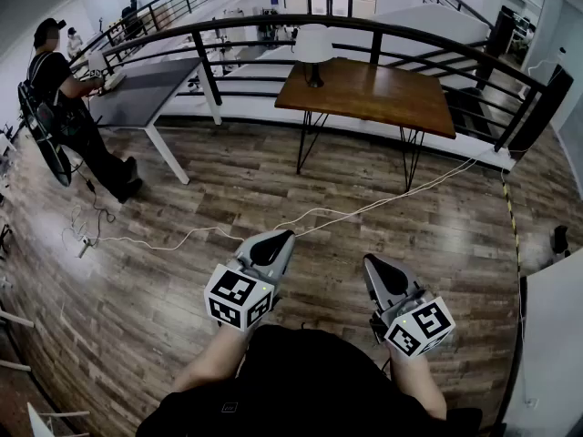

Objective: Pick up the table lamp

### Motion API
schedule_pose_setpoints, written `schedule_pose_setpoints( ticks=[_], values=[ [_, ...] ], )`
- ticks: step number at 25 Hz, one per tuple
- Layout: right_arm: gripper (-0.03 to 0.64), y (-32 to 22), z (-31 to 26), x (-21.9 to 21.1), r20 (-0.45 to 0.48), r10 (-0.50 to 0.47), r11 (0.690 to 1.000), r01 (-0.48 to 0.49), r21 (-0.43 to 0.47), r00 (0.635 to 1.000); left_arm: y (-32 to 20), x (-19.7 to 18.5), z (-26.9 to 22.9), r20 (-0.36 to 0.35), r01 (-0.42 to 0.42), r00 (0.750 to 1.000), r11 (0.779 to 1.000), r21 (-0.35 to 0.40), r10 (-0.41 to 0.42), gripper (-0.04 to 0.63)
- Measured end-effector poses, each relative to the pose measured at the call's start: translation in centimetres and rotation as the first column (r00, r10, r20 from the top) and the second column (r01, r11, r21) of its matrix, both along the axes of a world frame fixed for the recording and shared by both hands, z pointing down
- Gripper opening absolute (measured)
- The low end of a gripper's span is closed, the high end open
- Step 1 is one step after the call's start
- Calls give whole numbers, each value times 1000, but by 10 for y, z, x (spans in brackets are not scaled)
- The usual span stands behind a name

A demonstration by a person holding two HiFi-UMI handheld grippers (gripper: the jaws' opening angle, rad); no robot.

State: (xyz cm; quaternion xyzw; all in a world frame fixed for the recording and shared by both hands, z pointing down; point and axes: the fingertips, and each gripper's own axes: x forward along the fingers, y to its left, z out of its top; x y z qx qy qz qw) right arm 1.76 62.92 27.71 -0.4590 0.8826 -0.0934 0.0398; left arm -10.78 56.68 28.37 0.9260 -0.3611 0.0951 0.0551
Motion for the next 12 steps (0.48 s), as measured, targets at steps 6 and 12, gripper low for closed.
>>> schedule_pose_setpoints(
  ticks=[6, 12],
  values=[
    [12, 13, 10, 27, 3, -10, 1000, 10, -10, 1000, 13, 26, 8, 1, 8, 1000, 1000, -4, -8, 6],
    [12, 0, 4, 35, 2, -22, 1000, 22, 6, 1000, 8, 35, 5, 4, 12, 1000, 1000, 2, -12, 6]
  ],
)
